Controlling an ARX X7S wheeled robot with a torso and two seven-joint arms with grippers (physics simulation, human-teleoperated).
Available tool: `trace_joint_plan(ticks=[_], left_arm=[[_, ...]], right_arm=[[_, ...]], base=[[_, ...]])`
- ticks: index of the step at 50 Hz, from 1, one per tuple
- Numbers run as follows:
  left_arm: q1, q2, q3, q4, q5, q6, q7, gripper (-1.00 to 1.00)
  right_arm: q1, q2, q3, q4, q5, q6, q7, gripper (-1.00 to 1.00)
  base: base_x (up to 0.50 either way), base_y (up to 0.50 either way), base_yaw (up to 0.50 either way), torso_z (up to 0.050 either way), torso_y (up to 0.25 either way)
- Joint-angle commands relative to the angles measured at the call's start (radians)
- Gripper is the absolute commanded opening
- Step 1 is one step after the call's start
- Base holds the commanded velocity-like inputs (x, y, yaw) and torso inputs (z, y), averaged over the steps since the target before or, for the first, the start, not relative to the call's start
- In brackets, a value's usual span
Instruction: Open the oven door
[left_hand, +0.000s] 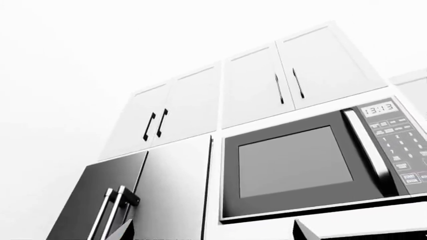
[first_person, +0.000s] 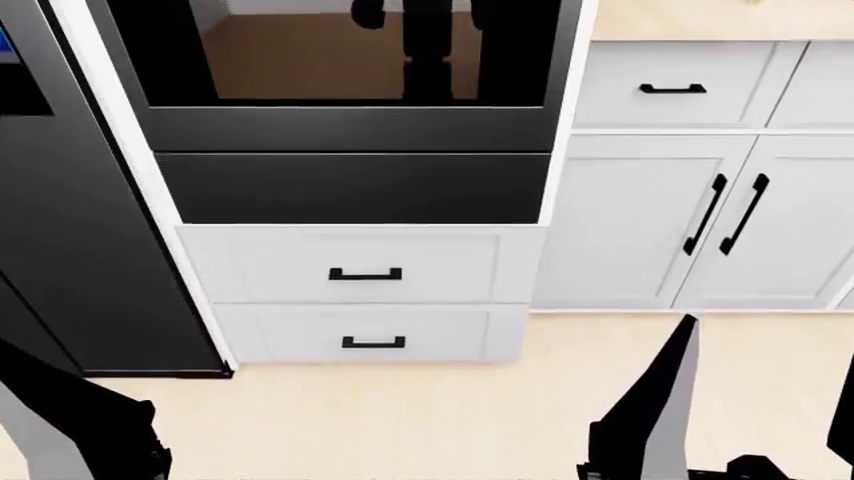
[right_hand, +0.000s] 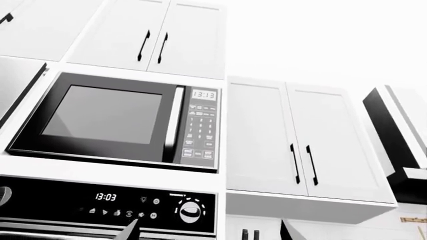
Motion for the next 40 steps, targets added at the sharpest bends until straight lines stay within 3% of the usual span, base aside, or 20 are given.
trace_joint_plan(ticks=[1,6,28,40], left_arm=[[-0.001,-0.007,0.006,0.000,0.004,-0.002,-0.010,1.00],[0.002,-0.008,0.003,0.001,0.006,-0.001,-0.017,1.00],[0.000,-0.019,0.006,0.005,0.004,-0.008,-0.038,1.00],[-0.002,-0.024,0.012,0.004,0.008,-0.010,-0.047,1.00]], right_arm=[[-0.002,0.004,-0.003,0.000,-0.002,-0.003,0.007,1.00],[-0.002,0.006,-0.006,0.000,-0.003,-0.003,0.009,1.00],[0.001,0.020,-0.013,-0.010,0.036,0.021,0.017,1.00],[-0.003,0.025,-0.018,-0.007,0.037,0.008,0.023,1.00]], base=[[0.00,0.00,0.00,-0.050,0.000],[0.00,0.00,0.00,-0.050,0.000],[0.00,0.00,0.00,0.000,0.000],[0.00,0.00,0.50,0.000,0.000]])
